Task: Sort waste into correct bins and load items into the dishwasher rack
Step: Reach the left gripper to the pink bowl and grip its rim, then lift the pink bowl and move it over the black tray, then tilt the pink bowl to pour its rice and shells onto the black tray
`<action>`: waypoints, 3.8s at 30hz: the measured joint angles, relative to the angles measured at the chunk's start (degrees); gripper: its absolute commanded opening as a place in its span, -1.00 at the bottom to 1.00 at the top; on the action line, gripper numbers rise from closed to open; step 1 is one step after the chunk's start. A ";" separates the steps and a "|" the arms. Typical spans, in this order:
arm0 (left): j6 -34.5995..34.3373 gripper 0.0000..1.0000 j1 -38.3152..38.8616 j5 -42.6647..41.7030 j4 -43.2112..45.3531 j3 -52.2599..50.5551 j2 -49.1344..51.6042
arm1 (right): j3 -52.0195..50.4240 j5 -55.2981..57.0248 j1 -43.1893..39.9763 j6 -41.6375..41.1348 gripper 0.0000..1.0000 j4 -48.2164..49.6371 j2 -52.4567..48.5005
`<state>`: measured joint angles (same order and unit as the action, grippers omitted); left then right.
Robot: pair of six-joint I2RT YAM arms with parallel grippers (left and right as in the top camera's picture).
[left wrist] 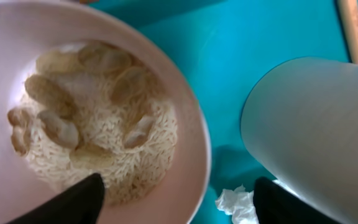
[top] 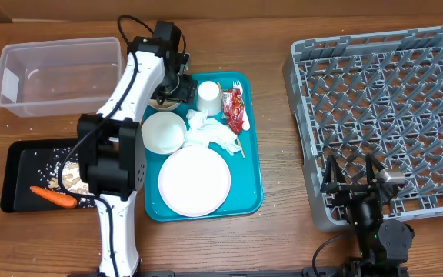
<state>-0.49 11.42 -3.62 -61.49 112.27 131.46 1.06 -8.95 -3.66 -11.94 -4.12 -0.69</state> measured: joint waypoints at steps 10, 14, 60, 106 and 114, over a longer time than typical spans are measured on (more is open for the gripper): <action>2.60 0.16 2.01 3.19 0.50 0.00 0.00 | 0.00 0.00 0.00 -0.02 1.00 0.00 0.00; 2.86 0.11 2.12 4.13 0.70 0.00 0.00 | 0.00 0.00 0.00 0.00 1.00 0.00 0.00; 0.39 -0.92 2.47 7.08 -1.03 3.78 1.09 | 0.00 -0.02 0.00 -0.02 1.00 0.00 0.00; -24.55 -0.91 -12.24 4.96 -35.28 24.79 -27.58 | 0.00 -0.02 0.00 -0.02 1.00 0.00 0.00; -25.35 -0.91 -23.41 4.87 -35.01 8.68 -33.68 | 0.00 0.02 0.00 -0.02 1.00 0.02 0.00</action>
<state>-25.85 -11.99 1.26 -96.51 120.95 97.78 1.06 -8.93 -3.66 -11.97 -4.10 -0.69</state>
